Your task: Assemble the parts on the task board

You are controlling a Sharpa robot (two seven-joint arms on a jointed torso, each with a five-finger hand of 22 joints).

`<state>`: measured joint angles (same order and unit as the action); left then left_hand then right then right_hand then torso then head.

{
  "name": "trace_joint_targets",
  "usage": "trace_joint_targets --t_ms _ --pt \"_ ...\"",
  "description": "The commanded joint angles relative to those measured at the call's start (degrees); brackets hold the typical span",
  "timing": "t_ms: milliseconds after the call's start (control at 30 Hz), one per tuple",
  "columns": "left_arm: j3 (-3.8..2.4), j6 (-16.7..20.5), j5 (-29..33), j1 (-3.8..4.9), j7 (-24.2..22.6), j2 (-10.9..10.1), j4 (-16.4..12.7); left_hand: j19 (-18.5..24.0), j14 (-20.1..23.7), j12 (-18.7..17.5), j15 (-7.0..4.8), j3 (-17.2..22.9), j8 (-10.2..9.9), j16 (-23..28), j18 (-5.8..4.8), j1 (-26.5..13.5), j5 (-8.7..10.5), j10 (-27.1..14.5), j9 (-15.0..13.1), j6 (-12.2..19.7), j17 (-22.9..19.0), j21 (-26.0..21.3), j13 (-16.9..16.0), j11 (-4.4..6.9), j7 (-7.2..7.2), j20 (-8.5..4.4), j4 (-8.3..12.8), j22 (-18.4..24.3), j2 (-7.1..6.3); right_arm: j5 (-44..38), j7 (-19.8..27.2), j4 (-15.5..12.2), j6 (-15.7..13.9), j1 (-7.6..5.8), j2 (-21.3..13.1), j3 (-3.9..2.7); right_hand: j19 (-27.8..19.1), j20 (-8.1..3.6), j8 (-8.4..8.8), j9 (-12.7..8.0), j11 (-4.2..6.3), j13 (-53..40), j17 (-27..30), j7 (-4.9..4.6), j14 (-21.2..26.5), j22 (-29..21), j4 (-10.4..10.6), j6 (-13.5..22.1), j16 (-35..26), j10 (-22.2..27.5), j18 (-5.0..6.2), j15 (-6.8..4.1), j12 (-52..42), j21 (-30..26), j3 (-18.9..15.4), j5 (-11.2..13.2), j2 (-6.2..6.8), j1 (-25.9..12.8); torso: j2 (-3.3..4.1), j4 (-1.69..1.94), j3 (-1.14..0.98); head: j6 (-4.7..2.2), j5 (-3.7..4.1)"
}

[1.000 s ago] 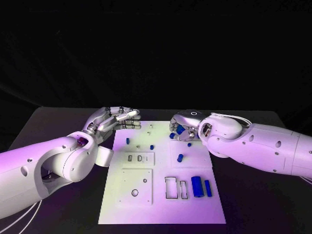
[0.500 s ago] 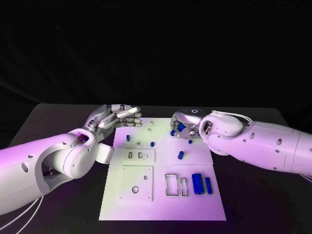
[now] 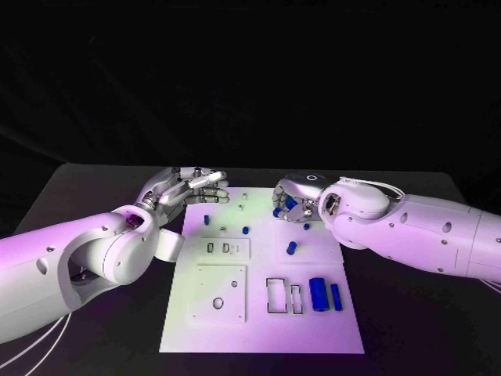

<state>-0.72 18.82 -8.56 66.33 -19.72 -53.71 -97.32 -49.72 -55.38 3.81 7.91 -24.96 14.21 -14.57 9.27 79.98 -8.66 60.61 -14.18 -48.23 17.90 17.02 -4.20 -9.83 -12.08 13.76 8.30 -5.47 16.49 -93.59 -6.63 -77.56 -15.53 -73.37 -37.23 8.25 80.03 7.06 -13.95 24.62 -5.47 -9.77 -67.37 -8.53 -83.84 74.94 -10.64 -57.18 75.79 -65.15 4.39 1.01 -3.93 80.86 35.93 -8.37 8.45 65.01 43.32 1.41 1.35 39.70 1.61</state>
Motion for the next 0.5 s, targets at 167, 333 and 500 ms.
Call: trace_joint_targets --t_ms 167,333,500 --pt "-0.06 -1.38 0.33 0.16 0.02 0.0 -0.19 0.2 0.45 -0.16 -0.07 -1.26 -0.21 0.3 1.0 -0.44 0.21 -0.42 -0.12 0.45 0.09 -0.38 -0.06 -0.19 0.0 0.14 0.11 0.1 -0.01 -0.06 -0.29 0.57 0.21 0.39 0.33 0.04 0.2 0.07 0.02 0.13 -0.1 0.15 0.04 -0.12 -1.09 0.84 -0.07 0.1 0.21 -0.12 -1.04 -0.02 0.28 0.4 0.57 0.4 0.67 -0.23 0.13 -0.06 0.02 0.13 -0.18" --pt "-0.06 -1.51 0.33 0.17 0.13 0.01 -0.13 0.23 0.5 -0.16 -0.05 -1.25 -0.23 0.35 1.0 -0.46 0.32 -0.51 -0.16 0.55 0.15 -0.41 -0.07 -0.22 -0.03 0.16 0.15 0.13 -0.02 -0.05 -0.22 0.48 -0.11 0.48 0.4 0.04 0.26 0.08 0.05 0.14 -0.12 0.17 -0.07 -0.15 -1.11 0.94 -0.05 0.16 0.29 -0.08 -1.06 -0.01 0.3 0.46 0.61 0.43 0.77 -0.26 0.16 -0.09 0.06 0.14 -0.17" --pt "-0.06 -1.48 0.41 0.18 0.19 0.02 -0.02 0.25 0.53 -0.17 -0.03 -1.23 -0.25 0.4 1.0 -0.49 0.38 -0.57 -0.19 0.61 0.19 -0.44 -0.07 -0.24 -0.05 0.17 0.17 0.15 0.0 0.03 -0.1 0.27 -0.88 0.52 0.43 0.04 0.66 0.09 0.01 0.3 -0.06 0.15 -0.46 -0.1 -1.25 1.6 0.23 0.09 0.65 -0.41 -1.2 -0.03 0.14 0.86 1.08 0.36 0.7 -0.23 0.22 -0.11 0.02 0.02 -0.2"
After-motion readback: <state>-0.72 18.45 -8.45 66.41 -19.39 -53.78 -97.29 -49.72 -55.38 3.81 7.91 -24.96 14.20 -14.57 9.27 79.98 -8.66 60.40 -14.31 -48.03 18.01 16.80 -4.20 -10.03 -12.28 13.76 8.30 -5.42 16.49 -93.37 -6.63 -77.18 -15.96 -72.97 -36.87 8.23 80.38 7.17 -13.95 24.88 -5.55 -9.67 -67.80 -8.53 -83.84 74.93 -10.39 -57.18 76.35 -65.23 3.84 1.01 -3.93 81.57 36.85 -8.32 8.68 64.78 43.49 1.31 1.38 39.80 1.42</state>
